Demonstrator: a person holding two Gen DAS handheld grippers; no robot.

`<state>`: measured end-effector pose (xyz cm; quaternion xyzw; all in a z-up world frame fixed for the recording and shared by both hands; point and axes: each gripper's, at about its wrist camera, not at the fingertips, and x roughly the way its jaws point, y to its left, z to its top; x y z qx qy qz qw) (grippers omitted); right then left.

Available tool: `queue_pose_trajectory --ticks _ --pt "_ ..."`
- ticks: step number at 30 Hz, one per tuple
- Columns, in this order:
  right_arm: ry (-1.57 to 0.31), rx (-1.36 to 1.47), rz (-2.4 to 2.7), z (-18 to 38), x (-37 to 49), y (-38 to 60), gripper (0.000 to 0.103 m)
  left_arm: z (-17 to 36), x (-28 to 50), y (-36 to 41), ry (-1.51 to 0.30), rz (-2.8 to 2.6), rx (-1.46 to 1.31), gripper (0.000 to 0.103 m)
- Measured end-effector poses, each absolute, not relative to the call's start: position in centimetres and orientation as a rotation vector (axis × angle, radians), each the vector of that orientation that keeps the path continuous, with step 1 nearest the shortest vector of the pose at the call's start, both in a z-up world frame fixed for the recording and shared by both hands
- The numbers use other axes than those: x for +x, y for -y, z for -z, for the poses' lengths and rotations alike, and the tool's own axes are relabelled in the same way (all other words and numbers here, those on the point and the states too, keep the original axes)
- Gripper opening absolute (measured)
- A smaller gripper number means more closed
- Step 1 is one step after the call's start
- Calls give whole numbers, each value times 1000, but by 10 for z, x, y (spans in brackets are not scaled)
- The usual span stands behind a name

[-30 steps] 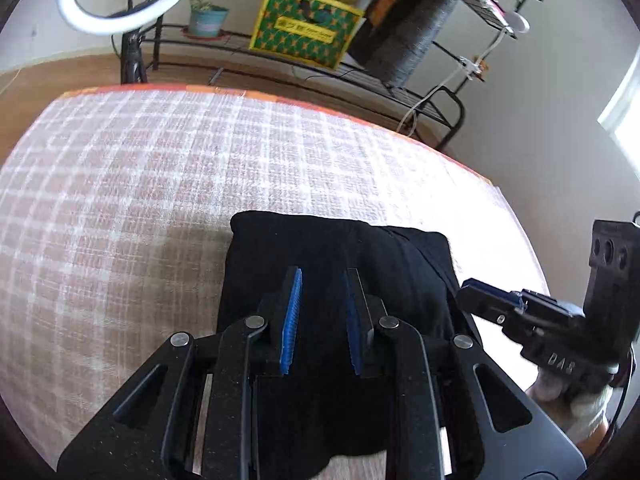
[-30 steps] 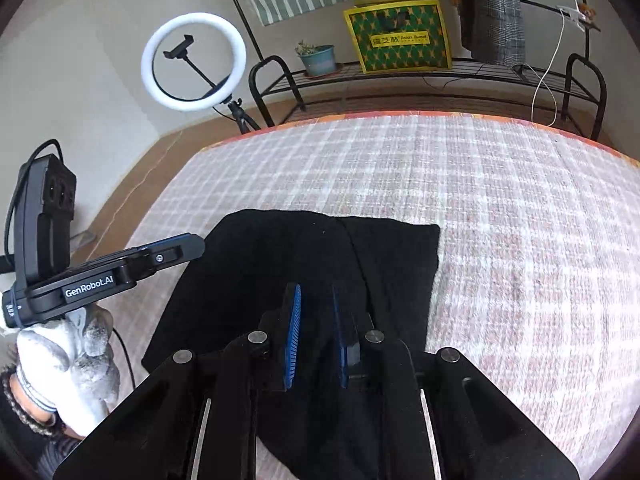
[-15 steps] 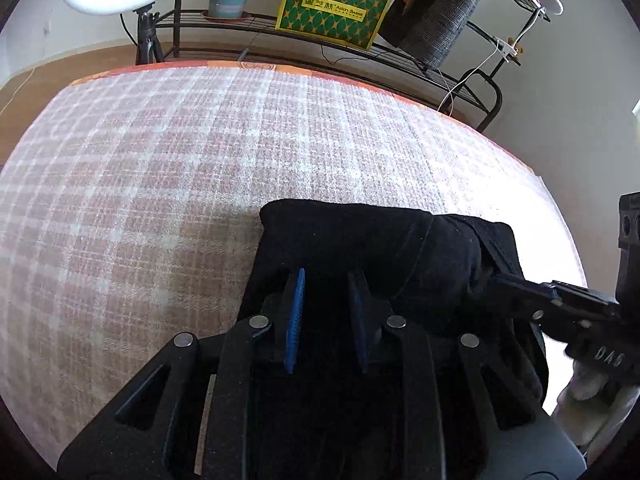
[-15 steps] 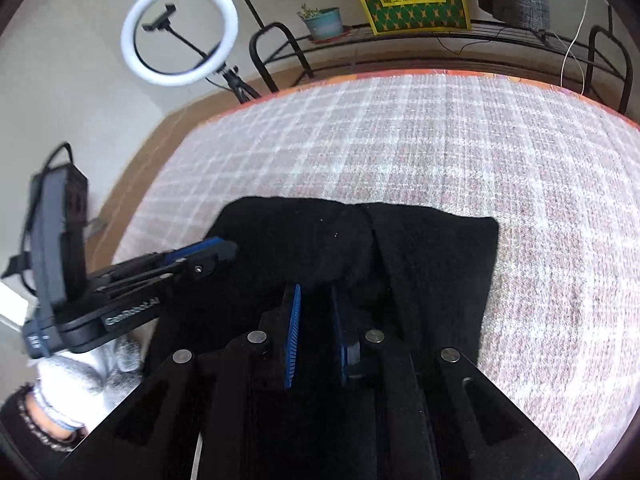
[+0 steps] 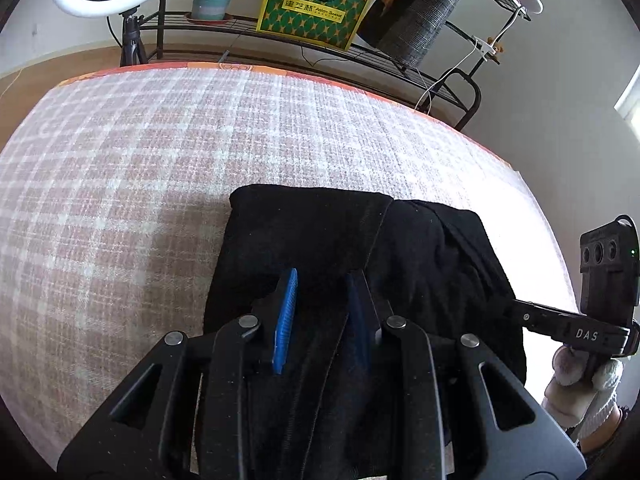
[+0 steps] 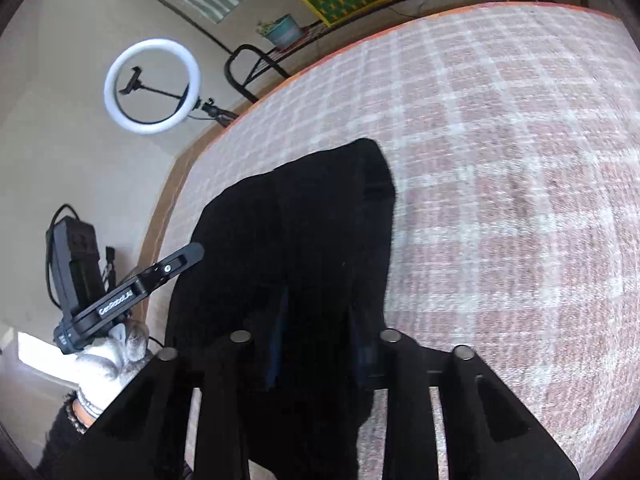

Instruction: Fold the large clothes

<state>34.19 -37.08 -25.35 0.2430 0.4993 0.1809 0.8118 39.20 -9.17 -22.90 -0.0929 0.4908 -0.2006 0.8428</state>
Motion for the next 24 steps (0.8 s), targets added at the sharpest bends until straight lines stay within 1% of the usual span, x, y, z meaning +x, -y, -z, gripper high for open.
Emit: queue_pose_trajectory --ticks 3,5,7,10,11,14,15,16,17,18,19,20,21,22,24 --pt "-1042 323 -351 239 336 351 9 234 392 97 -1032 412 -125 26" --pt "-1065 252 -314 248 336 348 7 240 390 99 -1021 395 -76 31" --pt "-1080 254 -298 259 331 353 7 241 389 98 -1011 398 -68 31" --pt "-1064 199 -288 251 326 348 7 235 390 94 -1032 417 -83 31" --pt "-1061 194 -294 247 325 349 10 231 389 86 -1035 425 -121 31" --pt "-1052 244 -319 235 323 360 13 218 386 60 -1016 416 -188 32" --pt "-1042 268 -322 230 325 367 14 213 385 46 -1004 410 -214 34" --pt "-1026 303 -331 225 323 374 18 211 384 34 -1000 405 -239 36" --pt "-1012 334 -340 221 322 380 27 211 384 24 -1001 401 -265 41" --pt "-999 363 -349 218 319 386 32 214 384 11 -1014 410 -315 44" --pt "-985 392 -356 217 317 393 44 219 384 2 -1035 420 -359 45" --pt "-979 409 -354 219 318 394 54 226 384 -4 -1057 425 -398 48" --pt "-978 419 -351 221 317 397 58 235 385 -12 -1087 435 -452 53" --pt "-984 437 -350 225 317 400 63 244 385 -17 -1114 445 -509 55" --pt "-1010 467 -359 235 319 400 63 262 391 -26 -1171 487 -645 57"
